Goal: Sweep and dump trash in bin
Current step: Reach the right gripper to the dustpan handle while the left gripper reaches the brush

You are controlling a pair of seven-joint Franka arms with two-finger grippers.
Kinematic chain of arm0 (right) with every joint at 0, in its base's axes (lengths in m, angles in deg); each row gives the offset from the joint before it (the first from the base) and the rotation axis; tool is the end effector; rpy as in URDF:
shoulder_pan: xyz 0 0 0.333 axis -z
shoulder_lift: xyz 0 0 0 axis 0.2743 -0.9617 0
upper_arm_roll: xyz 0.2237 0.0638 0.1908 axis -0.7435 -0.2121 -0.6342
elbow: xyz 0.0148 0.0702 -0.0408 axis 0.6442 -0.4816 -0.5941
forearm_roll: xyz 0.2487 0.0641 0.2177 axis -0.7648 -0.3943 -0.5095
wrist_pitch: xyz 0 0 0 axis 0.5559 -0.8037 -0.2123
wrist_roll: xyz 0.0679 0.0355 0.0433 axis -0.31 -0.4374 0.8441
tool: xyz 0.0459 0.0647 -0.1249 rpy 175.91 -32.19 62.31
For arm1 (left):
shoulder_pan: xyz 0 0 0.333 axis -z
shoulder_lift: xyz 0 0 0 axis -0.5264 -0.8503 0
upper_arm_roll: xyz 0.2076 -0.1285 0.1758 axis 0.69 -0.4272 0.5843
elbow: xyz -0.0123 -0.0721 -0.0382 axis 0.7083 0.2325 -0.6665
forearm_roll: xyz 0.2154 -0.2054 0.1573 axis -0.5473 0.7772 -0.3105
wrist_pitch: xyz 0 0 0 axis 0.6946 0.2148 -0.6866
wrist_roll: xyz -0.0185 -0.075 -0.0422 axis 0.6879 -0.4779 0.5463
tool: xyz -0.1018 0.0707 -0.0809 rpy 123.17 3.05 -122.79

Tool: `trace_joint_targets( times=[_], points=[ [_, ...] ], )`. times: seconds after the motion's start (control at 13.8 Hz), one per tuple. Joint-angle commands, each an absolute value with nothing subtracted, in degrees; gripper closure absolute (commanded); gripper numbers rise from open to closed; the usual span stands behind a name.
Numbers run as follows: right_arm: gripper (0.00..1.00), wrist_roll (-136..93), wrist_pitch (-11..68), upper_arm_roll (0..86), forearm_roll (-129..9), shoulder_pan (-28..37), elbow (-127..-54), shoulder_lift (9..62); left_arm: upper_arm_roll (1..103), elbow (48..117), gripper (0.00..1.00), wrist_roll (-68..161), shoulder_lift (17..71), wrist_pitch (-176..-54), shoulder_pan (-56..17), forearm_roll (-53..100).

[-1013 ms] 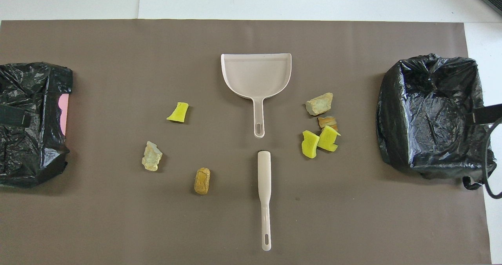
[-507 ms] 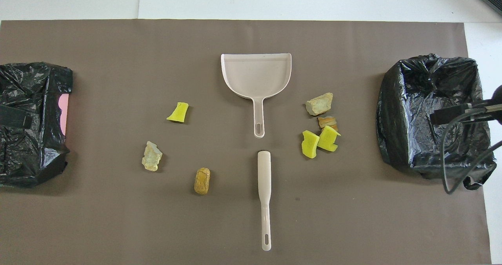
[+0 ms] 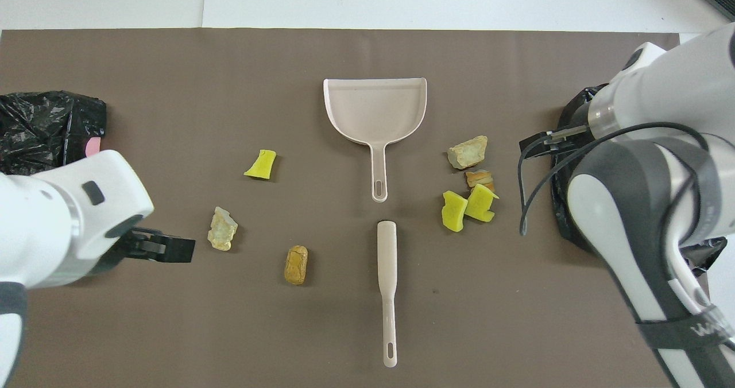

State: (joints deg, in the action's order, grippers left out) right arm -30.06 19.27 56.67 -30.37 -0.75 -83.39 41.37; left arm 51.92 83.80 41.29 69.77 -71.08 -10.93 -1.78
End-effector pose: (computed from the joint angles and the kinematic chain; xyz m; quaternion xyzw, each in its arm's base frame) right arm 0.5515 0.1046 0.4665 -0.9961 -0.0851 -0.0241 0.0013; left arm 0.3803 -0.1728 0.5479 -0.9925 0.1219 0.0041 0.0098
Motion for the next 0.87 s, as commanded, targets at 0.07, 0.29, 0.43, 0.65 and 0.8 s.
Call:
trace_joint_targets(
  times=[0.07,0.29,0.43,0.65,0.8],
  points=[
    [0.00,-34.5,24.7,56.8,-31.0,-4.2,-82.6,36.2,52.8,96.2,0.00,53.2,72.4,-83.6,0.2,-1.8],
    [0.00,-38.6,26.1,56.8,-34.5,-6.7,-82.6,33.4,52.8,100.3,0.00,59.5,70.3,-90.5,7.0,-1.3],
    [0.00,-41.4,29.0,56.8,-34.6,-8.0,-82.5,30.9,52.8,104.3,0.00,65.5,69.7,-96.3,11.6,-1.3],
    [0.00,-44.9,30.8,56.8,-34.8,-10.4,-78.3,26.0,52.8,104.8,0.00,73.6,63.9,-100.8,18.4,-1.3],
    [0.00,-50.1,29.9,56.8,-34.4,-12.2,-74.1,22.2,52.9,104.7,0.00,77.9,61.2,-103.4,21.8,-1.3]
  ],
)
